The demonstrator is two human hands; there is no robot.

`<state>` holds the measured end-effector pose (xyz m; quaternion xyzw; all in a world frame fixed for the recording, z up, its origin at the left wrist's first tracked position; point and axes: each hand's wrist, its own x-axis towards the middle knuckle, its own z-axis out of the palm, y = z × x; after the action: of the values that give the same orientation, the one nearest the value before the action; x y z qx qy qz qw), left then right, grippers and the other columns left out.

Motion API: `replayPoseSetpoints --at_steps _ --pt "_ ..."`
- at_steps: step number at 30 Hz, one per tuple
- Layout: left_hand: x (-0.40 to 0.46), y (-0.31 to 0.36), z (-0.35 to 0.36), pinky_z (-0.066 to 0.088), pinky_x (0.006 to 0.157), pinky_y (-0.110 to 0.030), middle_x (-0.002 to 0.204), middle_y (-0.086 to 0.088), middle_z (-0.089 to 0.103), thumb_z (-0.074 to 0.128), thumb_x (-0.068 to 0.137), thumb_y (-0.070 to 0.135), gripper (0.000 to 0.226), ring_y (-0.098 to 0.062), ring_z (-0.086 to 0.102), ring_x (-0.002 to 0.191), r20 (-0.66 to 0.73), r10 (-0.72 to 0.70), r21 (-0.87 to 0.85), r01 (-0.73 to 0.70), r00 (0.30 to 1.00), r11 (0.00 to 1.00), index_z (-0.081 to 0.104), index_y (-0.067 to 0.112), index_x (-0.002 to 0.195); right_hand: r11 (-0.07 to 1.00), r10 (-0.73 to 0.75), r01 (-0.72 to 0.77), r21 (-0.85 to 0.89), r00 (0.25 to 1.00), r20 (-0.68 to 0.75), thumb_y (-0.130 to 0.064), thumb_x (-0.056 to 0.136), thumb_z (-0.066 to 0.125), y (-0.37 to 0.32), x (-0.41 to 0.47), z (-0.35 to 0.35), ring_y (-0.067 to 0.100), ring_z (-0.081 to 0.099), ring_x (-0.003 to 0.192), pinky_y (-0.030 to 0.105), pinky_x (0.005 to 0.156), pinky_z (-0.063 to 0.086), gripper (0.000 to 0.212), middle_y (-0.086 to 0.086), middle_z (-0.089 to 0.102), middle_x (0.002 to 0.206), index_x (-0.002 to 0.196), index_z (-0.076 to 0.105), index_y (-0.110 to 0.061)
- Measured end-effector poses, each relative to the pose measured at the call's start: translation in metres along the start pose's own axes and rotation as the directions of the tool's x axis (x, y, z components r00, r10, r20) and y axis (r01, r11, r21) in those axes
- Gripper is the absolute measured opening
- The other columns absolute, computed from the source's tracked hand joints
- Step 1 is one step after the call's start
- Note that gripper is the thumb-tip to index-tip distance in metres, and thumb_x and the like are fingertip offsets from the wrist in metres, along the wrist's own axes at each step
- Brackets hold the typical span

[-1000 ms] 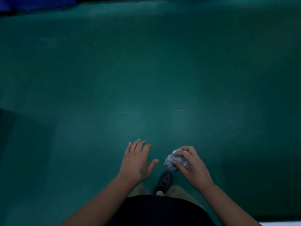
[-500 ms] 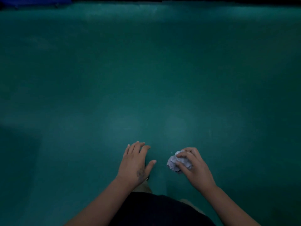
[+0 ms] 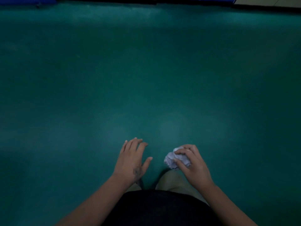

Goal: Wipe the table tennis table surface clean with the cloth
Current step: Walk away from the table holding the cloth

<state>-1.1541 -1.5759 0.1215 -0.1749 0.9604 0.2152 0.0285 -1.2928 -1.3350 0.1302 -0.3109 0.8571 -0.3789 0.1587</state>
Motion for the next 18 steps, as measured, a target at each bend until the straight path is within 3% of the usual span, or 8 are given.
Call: replayPoseSetpoints --at_steps 8,18 --pt "0.155 -0.014 -0.028 0.030 0.128 -0.049 0.145 -0.002 0.055 0.037 0.098 0.064 0.061 -0.026 0.046 0.145 0.015 -0.042 0.048 0.041 0.999 0.998 0.057 0.024 0.140 0.998 -0.031 0.029 0.050 0.999 0.035 -0.019 0.093 0.083 0.026 0.160 -0.018 -0.002 0.059 0.119 0.004 0.091 0.041 0.022 -0.015 0.054 0.124 0.111 0.072 -0.027" --pt "0.351 0.002 -0.073 0.031 0.126 -0.050 0.141 -0.003 0.057 0.039 0.096 0.062 0.061 -0.028 0.048 0.143 -0.001 -0.138 0.057 0.138 0.990 0.989 0.060 0.022 0.137 0.994 -0.105 0.102 0.037 0.991 0.089 -0.025 0.095 0.081 0.055 0.374 -0.091 -0.006 0.057 0.116 0.008 0.085 0.046 0.020 -0.017 0.052 0.125 0.113 0.073 -0.027"
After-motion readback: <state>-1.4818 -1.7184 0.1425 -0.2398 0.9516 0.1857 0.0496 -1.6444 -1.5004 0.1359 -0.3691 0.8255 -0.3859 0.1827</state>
